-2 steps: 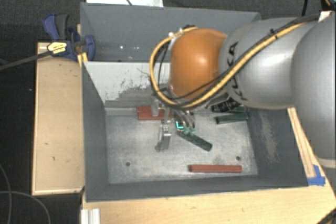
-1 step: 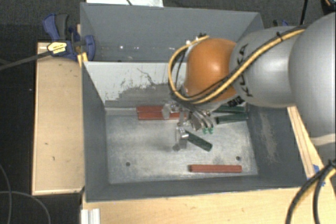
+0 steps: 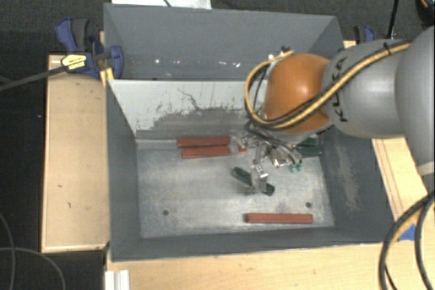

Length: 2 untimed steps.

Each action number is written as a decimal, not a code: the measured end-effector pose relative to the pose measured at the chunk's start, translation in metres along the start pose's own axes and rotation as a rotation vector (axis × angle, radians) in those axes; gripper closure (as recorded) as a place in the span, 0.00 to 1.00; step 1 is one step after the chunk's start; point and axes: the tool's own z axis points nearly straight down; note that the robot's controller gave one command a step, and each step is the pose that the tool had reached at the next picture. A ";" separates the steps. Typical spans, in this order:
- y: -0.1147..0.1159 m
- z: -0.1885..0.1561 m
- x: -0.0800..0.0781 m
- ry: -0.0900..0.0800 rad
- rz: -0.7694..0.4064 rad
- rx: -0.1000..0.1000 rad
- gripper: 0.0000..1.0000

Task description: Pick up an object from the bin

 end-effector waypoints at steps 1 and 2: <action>0.003 -0.002 -0.002 -0.006 0.002 -0.002 1.00; 0.004 0.000 0.000 0.001 0.005 -0.003 0.00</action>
Offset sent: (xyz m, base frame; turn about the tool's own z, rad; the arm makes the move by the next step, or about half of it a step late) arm 0.0000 0.0000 0.0000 0.0000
